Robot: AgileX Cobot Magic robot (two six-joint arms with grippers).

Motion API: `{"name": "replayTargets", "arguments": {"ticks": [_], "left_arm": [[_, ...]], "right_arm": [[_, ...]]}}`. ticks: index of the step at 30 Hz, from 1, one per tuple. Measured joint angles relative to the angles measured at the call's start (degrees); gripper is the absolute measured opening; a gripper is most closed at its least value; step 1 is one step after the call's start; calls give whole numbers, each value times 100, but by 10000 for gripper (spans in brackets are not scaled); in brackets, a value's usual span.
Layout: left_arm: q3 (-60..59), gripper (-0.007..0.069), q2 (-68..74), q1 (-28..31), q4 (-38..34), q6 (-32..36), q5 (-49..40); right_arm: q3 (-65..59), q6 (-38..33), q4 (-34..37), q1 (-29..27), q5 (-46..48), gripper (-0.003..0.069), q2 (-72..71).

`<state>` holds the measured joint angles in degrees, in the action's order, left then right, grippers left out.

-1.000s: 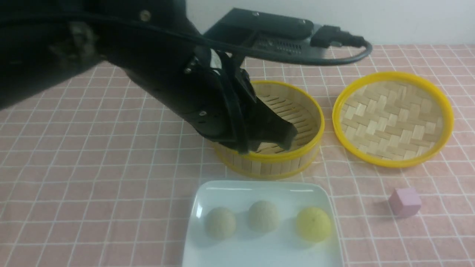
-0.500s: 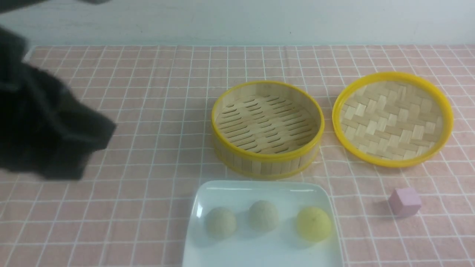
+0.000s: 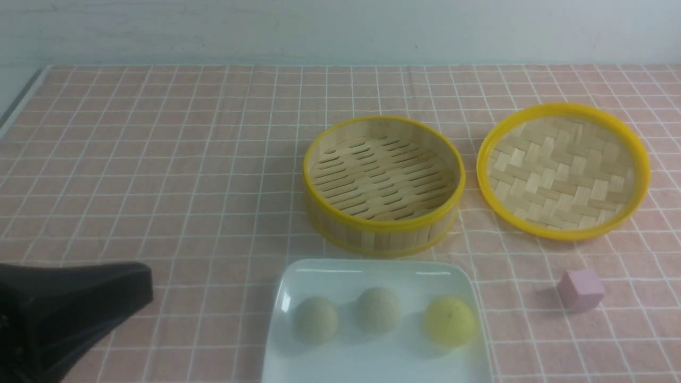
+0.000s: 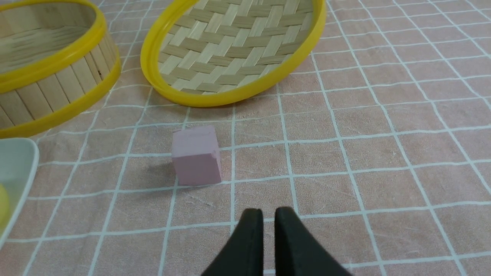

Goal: Put the steamed buns into the plate on the pink tablecloth.

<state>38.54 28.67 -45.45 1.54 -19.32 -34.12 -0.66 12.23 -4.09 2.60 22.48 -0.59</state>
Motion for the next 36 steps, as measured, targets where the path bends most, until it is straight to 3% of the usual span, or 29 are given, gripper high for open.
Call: {"name": "replayTargets", "arguments": {"ticks": [18,23,28,36], "left_arm": [[-527,12,0,0,70,-101,-129],[-821,15,-125,184,226,-101,297],[-1609,20,-727,988,361,-101,921],[-3180,22,-2368,3167,577,32,1142]], "right_arm": [[0,0,0,0,0,91,0],[0,0,0,0,0,97,0],[0,0,0,0,0,104,0],[0,0,0,0,0,112,0]]}}
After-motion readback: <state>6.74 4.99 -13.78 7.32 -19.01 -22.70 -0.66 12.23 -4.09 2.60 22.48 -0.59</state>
